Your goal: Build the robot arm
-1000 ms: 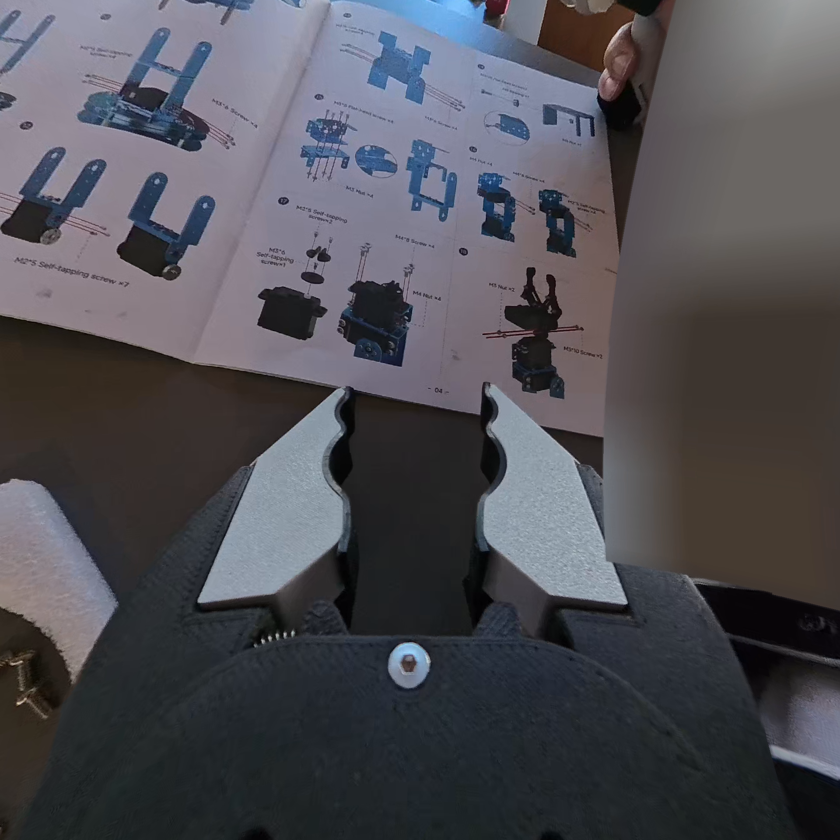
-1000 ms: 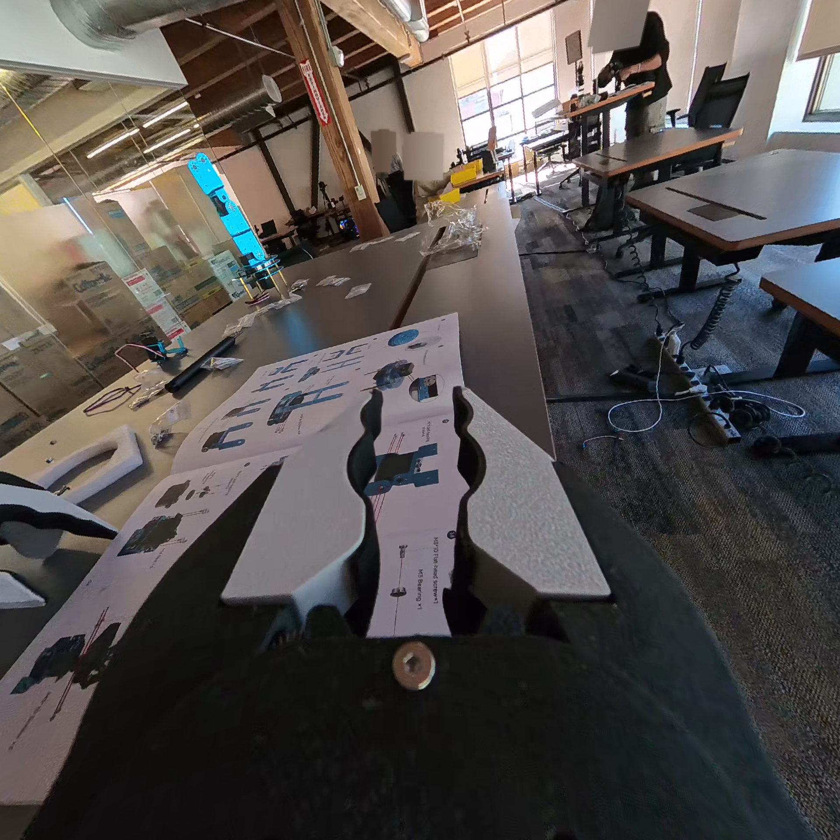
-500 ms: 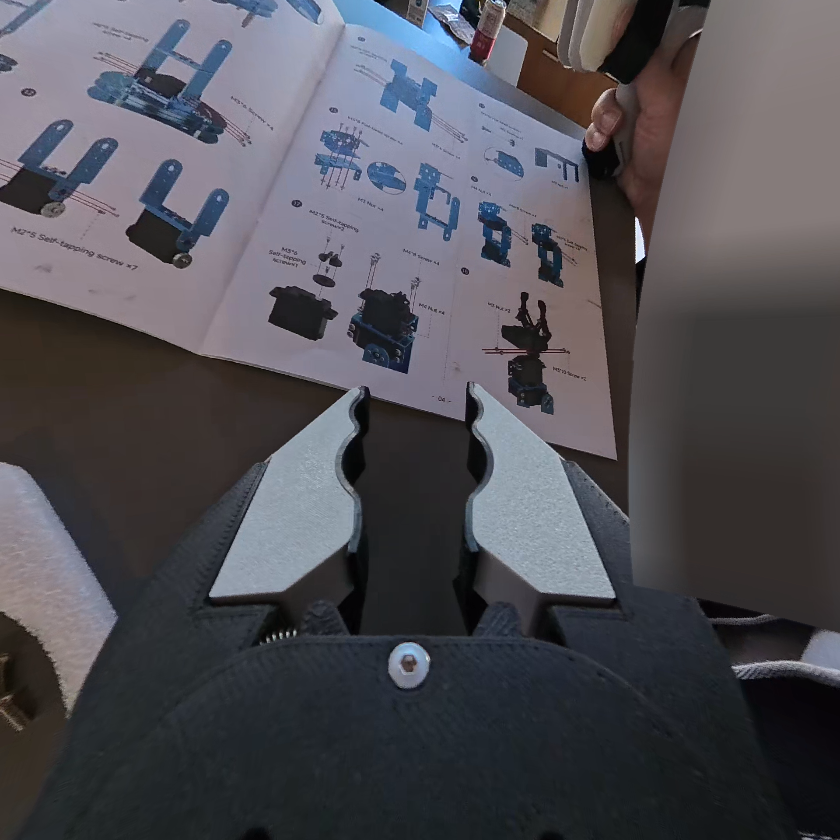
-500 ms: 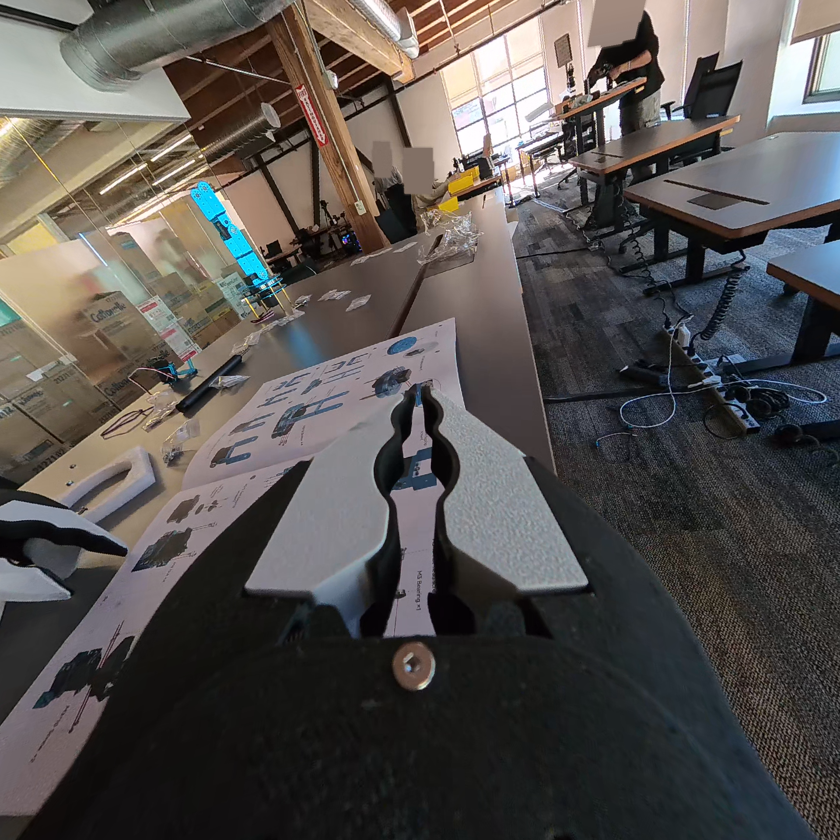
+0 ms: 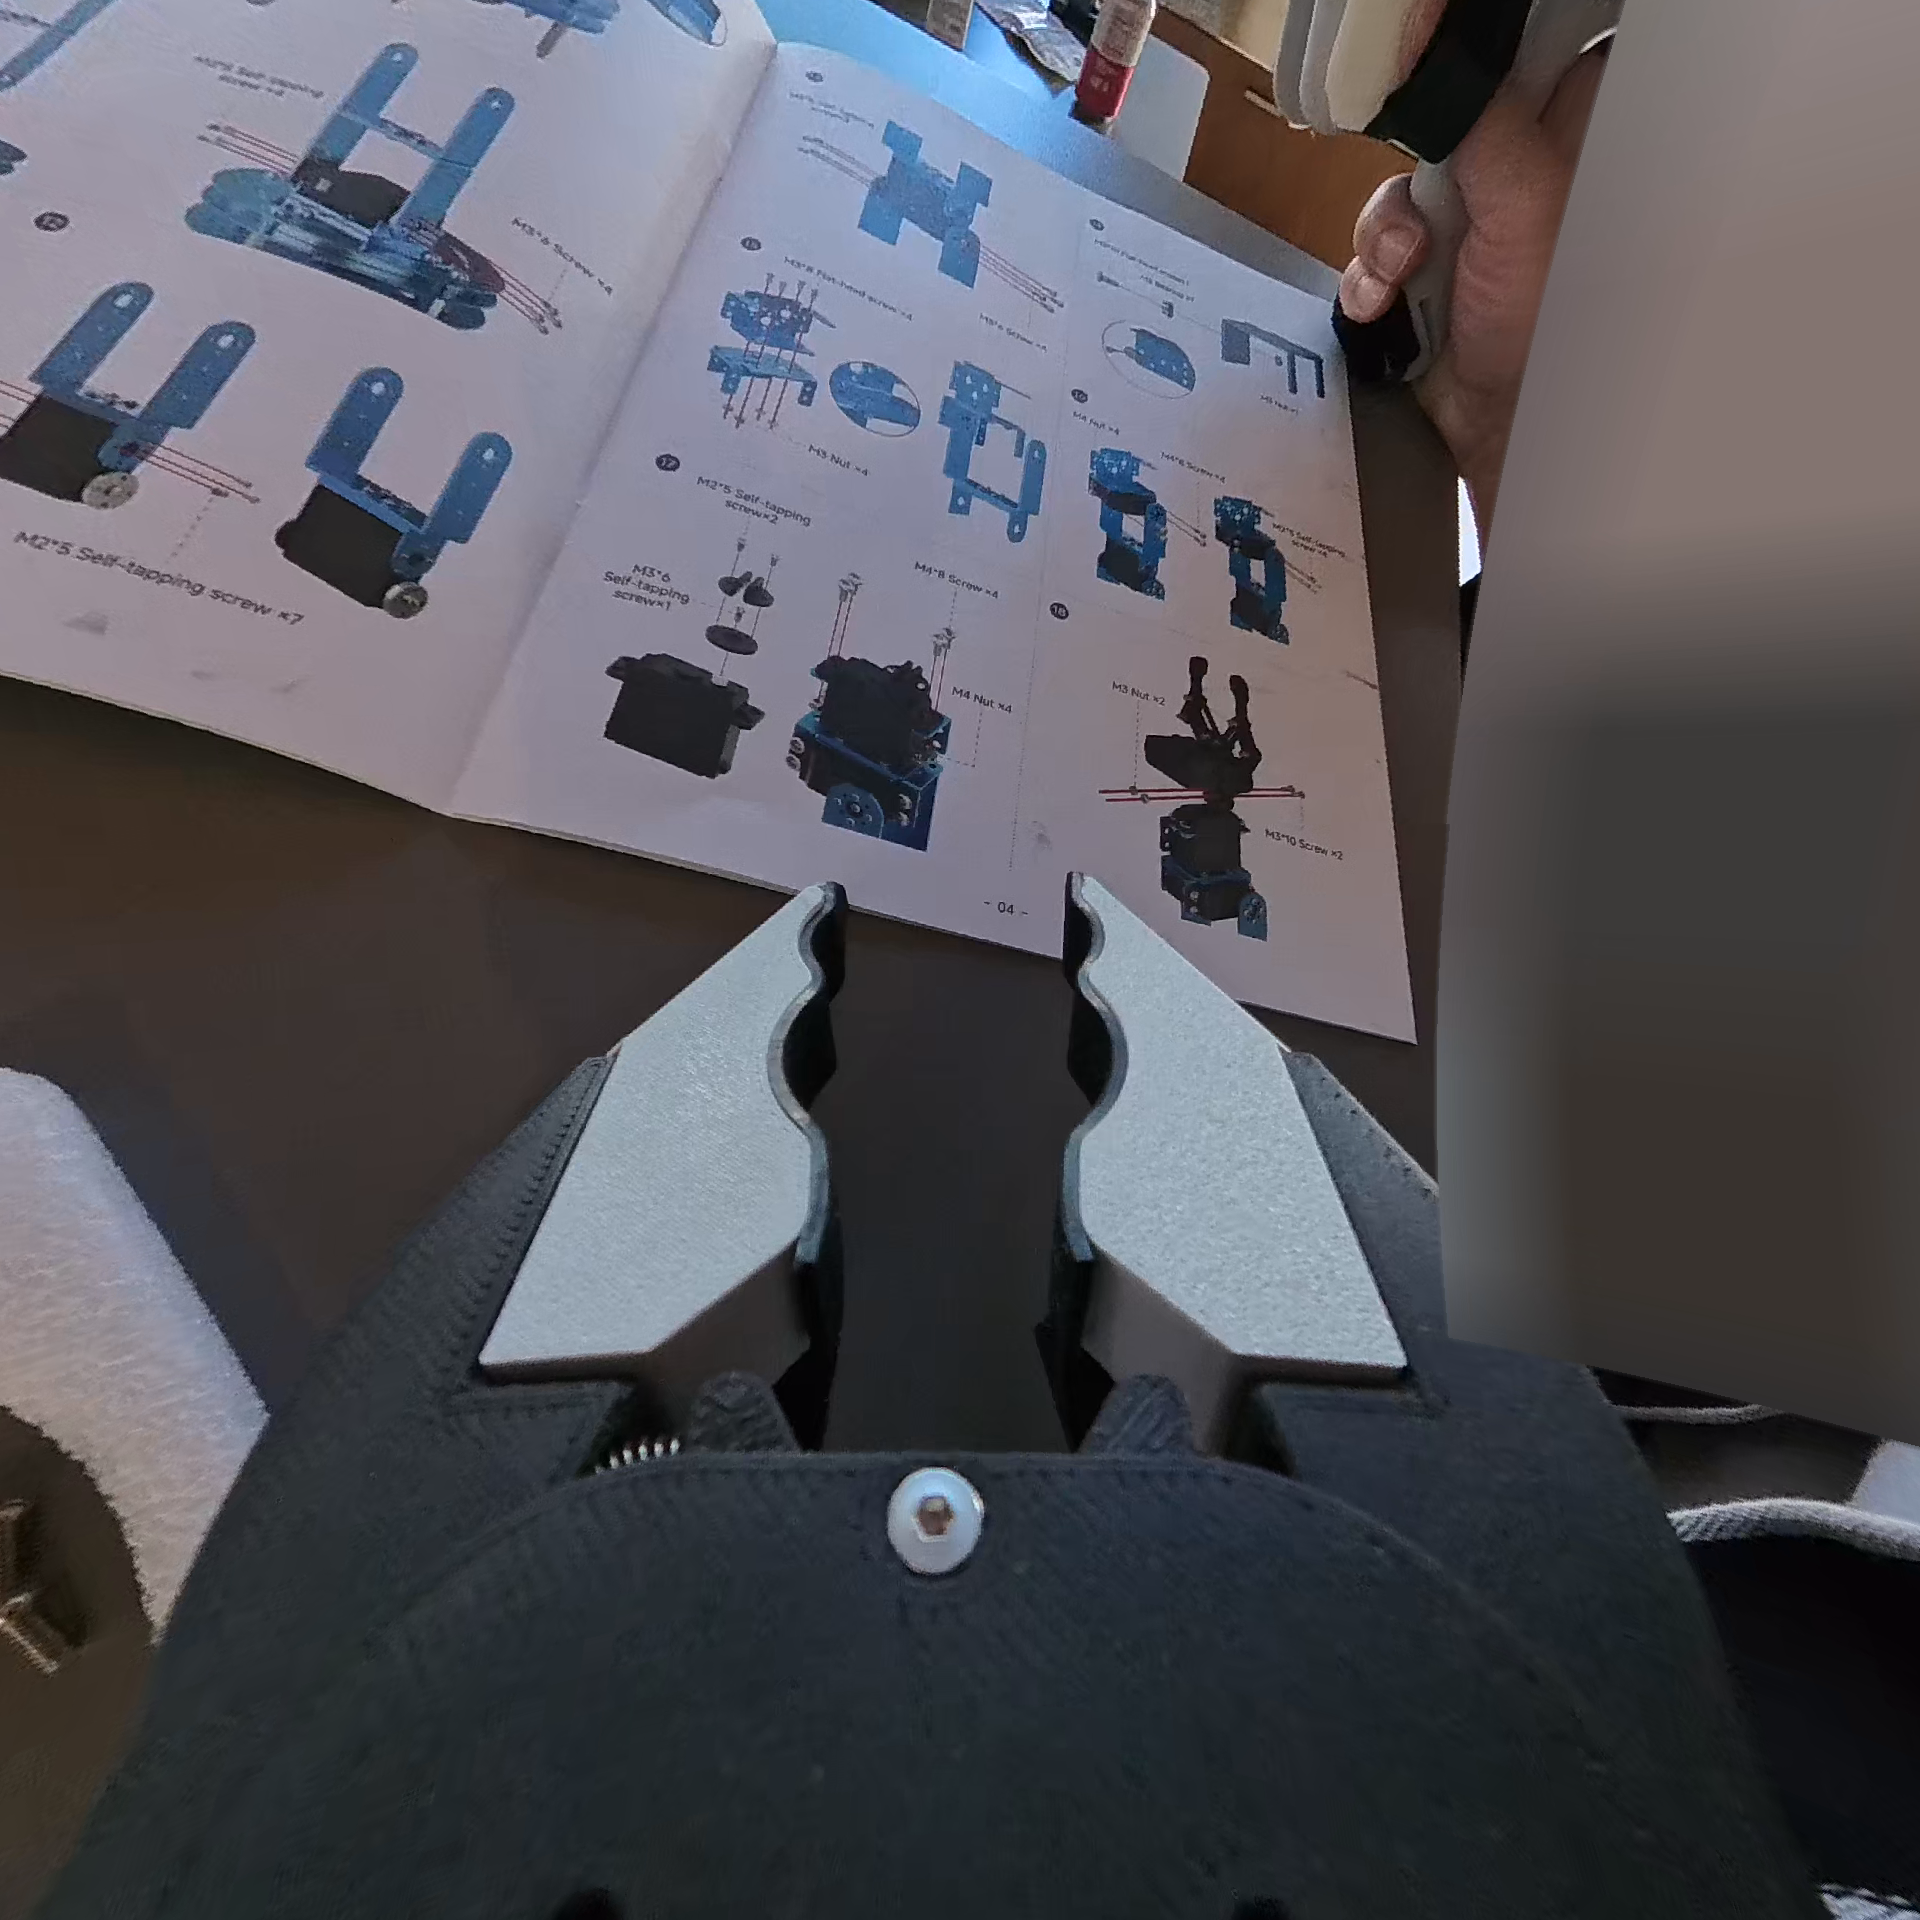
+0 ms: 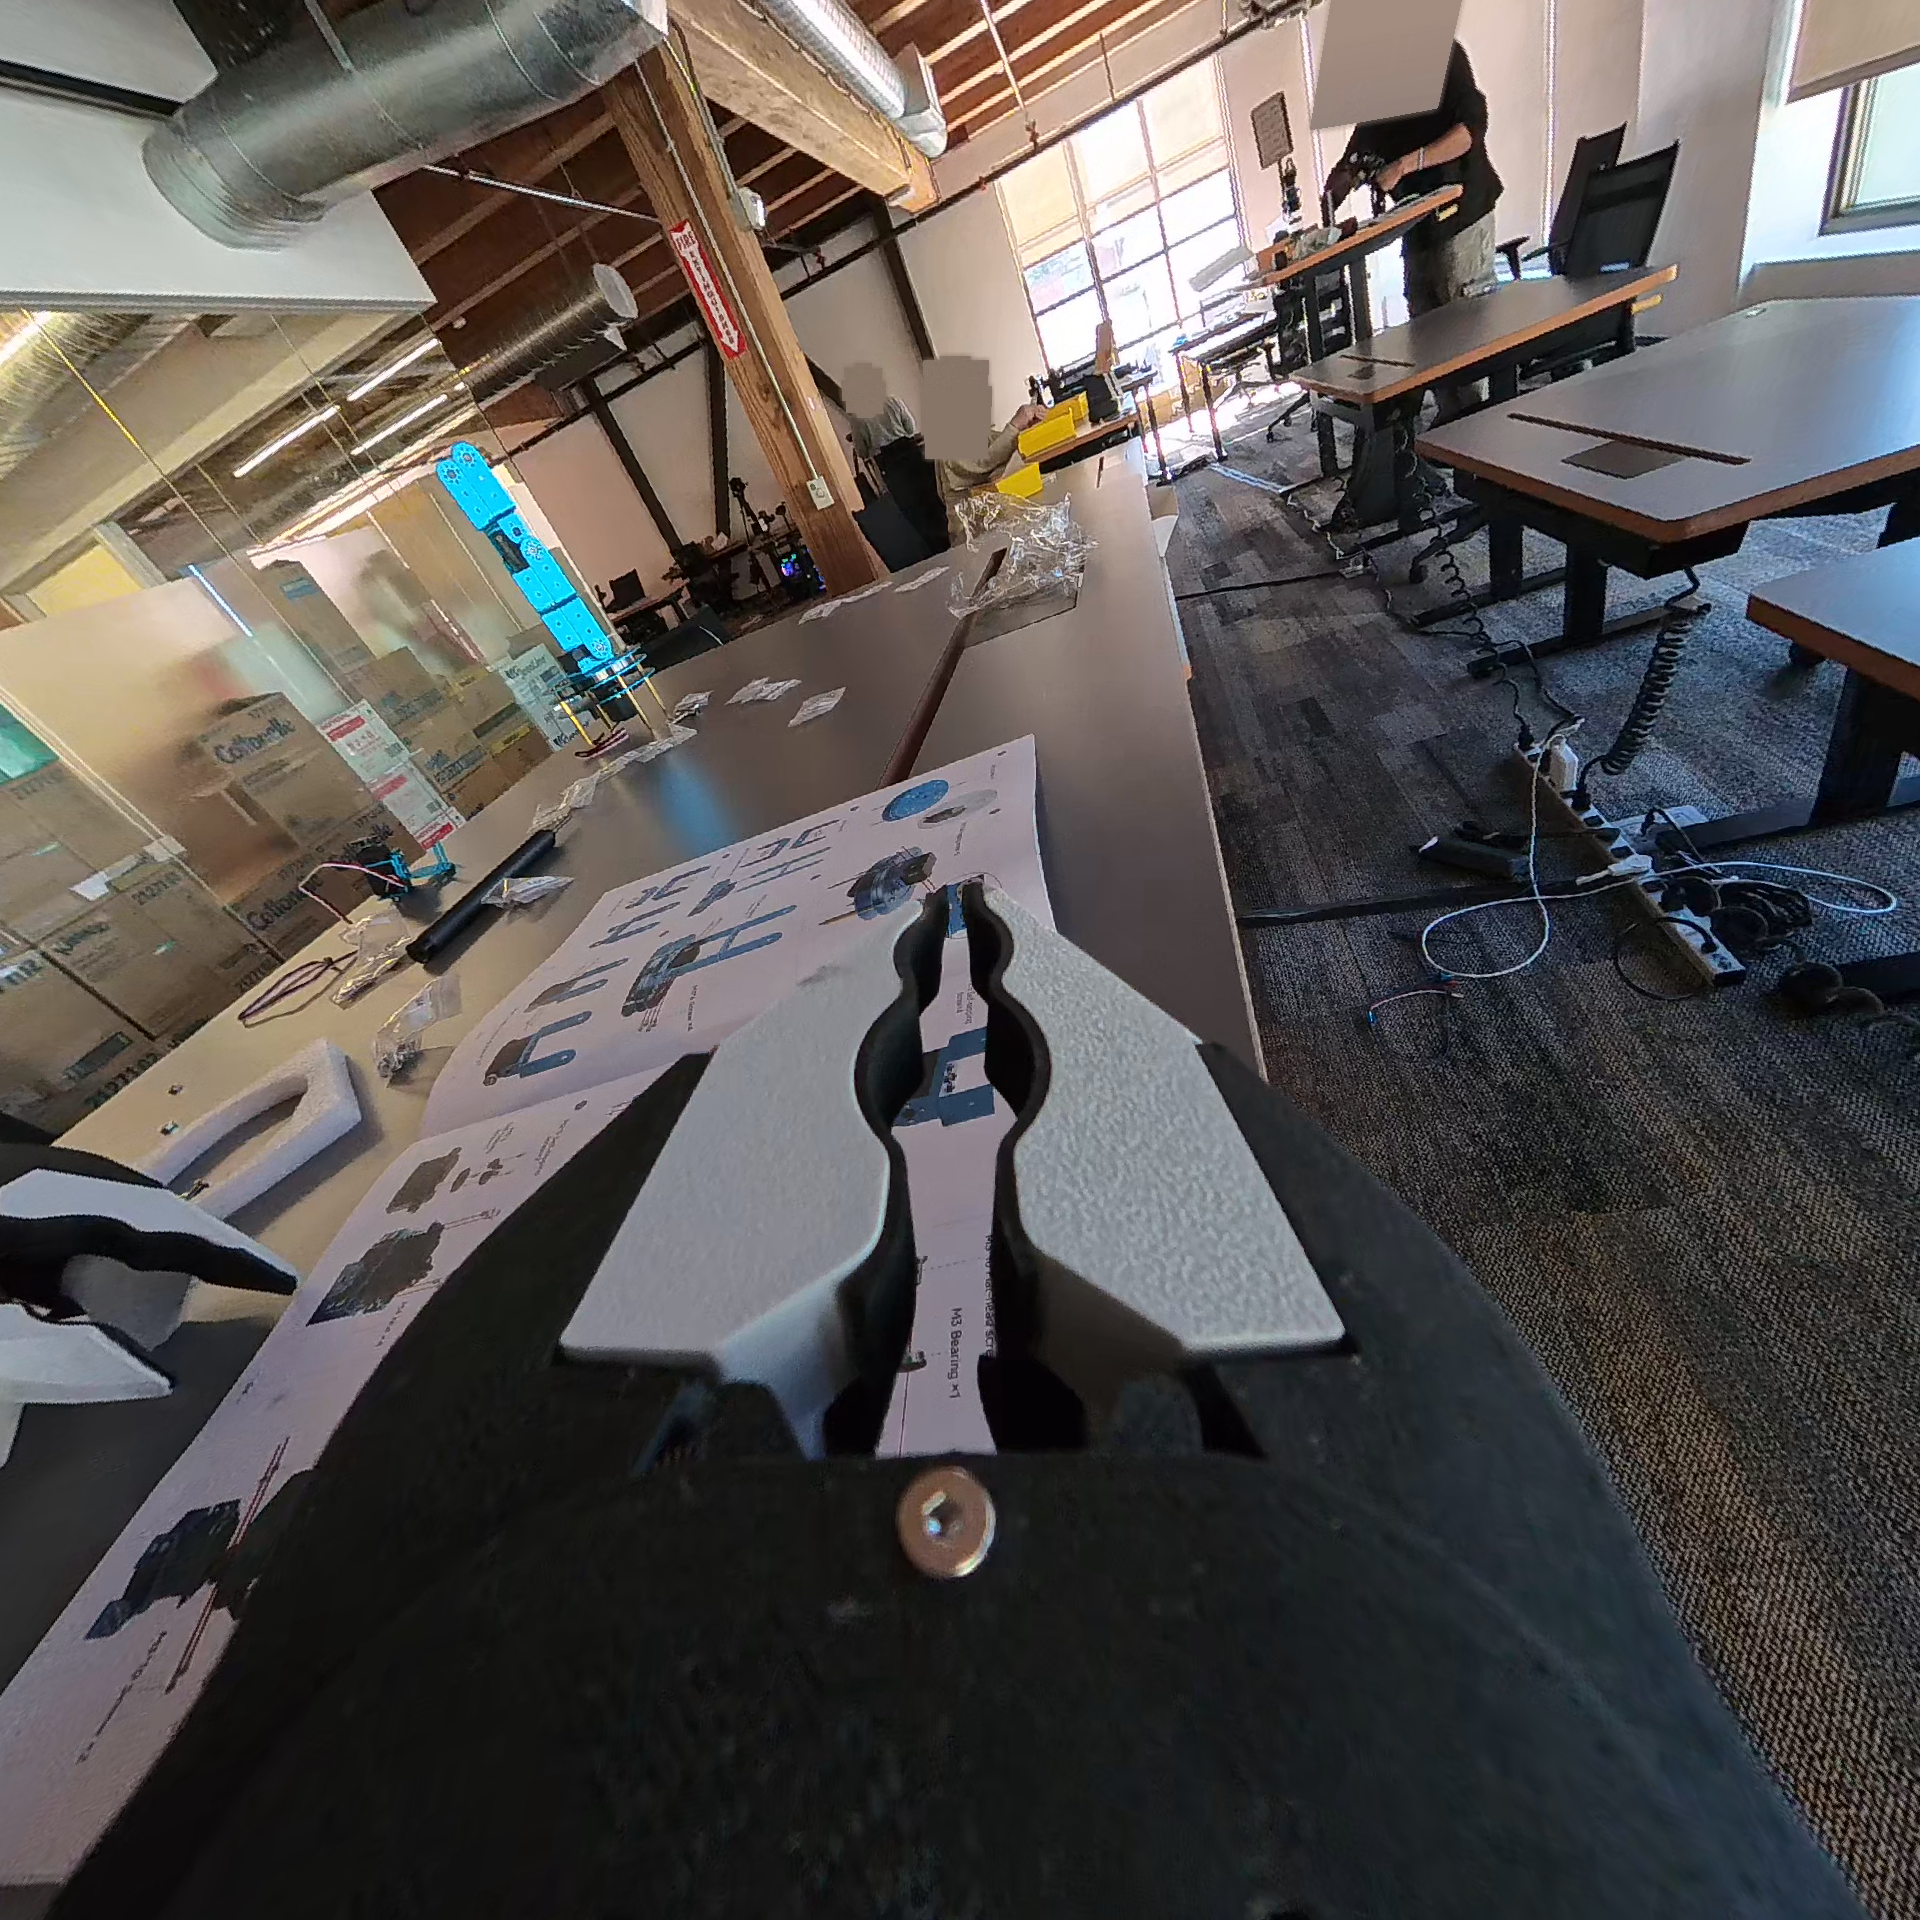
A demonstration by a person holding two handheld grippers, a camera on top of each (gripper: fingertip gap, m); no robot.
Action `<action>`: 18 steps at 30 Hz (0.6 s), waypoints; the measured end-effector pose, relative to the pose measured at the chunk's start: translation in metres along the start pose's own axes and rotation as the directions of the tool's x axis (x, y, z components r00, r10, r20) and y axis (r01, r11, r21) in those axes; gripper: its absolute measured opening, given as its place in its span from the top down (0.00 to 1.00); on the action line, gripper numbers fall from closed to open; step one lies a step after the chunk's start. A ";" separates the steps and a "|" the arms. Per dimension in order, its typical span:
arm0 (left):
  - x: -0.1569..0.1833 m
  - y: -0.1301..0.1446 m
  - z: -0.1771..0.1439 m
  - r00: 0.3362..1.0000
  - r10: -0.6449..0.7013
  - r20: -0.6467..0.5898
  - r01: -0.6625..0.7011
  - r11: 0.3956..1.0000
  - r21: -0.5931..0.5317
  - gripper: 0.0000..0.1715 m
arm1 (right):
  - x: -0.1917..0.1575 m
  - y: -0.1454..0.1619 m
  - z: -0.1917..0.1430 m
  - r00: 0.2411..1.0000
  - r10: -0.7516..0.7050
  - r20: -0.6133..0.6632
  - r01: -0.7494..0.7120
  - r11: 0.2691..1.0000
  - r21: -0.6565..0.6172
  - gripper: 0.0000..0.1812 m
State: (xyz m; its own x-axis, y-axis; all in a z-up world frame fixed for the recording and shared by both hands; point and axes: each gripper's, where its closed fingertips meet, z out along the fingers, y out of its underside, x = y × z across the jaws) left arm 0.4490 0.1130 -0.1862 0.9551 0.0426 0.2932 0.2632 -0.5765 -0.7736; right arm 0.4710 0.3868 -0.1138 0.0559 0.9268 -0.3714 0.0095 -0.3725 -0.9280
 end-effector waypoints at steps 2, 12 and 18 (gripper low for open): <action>0.000 0.000 0.000 1.000 0.000 0.000 0.000 1.000 0.000 0.77 | 0.000 0.000 0.000 1.000 0.003 0.000 -0.003 1.000 0.002 0.99; 0.000 0.000 0.000 1.000 -0.001 -0.004 0.001 1.000 -0.001 0.77 | 0.001 -0.001 -0.001 1.000 0.006 -0.003 -0.006 1.000 0.008 1.00; 0.001 0.000 0.000 1.000 0.002 -0.003 -0.002 1.000 -0.003 0.78 | 0.002 -0.002 -0.001 1.000 0.005 -0.005 -0.005 1.000 0.012 1.00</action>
State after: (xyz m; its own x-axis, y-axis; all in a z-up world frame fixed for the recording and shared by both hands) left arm 0.4496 0.1133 -0.1863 0.9553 0.0388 0.2931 0.2606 -0.5788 -0.7727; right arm 0.4722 0.3891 -0.1127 0.0610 0.9246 -0.3760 -0.0028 -0.3765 -0.9264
